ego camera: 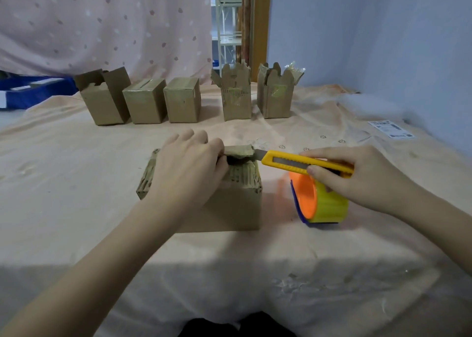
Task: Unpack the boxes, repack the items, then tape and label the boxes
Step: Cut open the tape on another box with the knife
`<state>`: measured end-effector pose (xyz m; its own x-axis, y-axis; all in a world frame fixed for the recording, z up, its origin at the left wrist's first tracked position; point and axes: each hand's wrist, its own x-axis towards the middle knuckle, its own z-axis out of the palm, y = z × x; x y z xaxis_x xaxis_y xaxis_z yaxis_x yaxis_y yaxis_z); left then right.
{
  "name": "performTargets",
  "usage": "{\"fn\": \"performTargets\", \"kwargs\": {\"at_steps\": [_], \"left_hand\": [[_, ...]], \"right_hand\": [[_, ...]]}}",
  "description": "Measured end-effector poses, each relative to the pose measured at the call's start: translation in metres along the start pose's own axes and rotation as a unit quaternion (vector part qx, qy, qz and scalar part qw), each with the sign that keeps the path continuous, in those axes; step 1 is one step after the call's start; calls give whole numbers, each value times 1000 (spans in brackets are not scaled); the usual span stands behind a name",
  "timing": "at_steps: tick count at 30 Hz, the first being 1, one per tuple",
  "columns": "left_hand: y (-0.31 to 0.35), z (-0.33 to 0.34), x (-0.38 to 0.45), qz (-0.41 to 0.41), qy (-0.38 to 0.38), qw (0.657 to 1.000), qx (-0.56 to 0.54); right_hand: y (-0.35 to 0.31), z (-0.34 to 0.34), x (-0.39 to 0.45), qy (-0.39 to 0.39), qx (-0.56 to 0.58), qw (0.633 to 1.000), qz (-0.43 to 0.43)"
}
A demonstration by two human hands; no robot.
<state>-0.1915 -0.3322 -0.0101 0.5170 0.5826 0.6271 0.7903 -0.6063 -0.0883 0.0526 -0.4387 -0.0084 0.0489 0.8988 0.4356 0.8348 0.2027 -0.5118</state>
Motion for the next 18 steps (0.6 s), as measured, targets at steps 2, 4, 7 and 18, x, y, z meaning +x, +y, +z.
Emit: {"fn": "performTargets", "kwargs": {"at_steps": [2,4,7,18], "left_hand": [[4,2,-2,3,11,999,-31],[3,6,-3,48,44,997,-38],[-1,13,-3,166,70,983,-27],[-11,25,3,230,113,964,-65]], "right_hand": [[-4,-4,0,-27,29,999,19],[-11,-9,2,-46,47,997,49],[-17,-16,6,-68,72,989,108],[-33,-24,14,-101,32,986,128]]}}
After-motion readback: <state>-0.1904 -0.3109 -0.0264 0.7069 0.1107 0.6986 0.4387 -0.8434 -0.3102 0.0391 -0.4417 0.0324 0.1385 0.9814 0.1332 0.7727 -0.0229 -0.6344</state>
